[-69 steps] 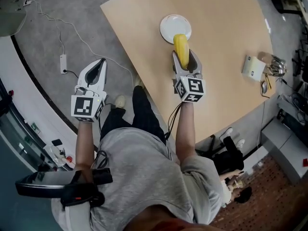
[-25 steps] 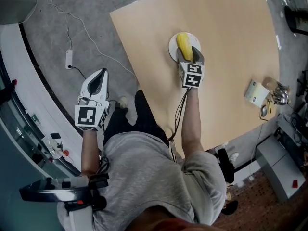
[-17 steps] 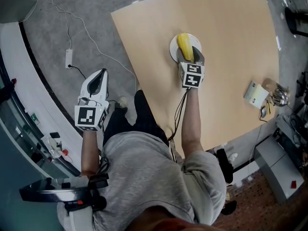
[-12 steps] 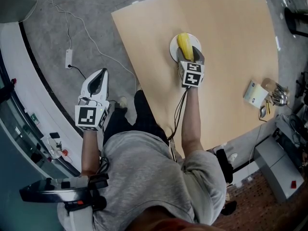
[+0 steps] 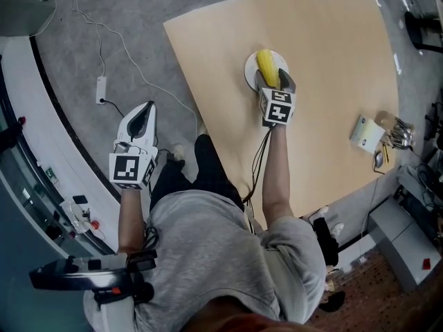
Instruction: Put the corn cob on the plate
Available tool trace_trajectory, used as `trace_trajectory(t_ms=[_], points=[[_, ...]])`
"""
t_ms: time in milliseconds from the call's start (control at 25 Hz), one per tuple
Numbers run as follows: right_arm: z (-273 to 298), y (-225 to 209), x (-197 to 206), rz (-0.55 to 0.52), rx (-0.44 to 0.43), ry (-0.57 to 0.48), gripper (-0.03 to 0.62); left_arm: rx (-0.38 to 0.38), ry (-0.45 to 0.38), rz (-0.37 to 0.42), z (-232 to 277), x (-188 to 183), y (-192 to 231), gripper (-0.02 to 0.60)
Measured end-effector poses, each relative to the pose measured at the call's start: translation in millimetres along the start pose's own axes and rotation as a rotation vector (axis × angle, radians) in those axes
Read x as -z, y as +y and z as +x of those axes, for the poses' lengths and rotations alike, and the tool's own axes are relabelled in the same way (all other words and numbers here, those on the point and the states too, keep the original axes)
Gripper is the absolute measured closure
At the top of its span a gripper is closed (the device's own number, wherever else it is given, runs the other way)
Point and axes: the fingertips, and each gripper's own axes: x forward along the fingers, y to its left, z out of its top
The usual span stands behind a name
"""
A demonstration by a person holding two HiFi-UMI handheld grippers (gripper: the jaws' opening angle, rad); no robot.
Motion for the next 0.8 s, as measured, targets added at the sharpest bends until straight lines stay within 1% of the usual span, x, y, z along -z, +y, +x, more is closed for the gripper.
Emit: trace_trajectory(t_ms=[440, 800], points=[[-40.6, 7.6, -9.6, 0.011, 0.038, -0.055, 0.292, 0.013, -0.044, 0.02, -28.5, -17.8, -4.1, 0.561], [-96.8, 22.1, -20.8, 0.049, 0.061, -0.167, 0.31, 0.054, -0.091, 0.049, -55.1, -22.9, -12.0, 0.561]])
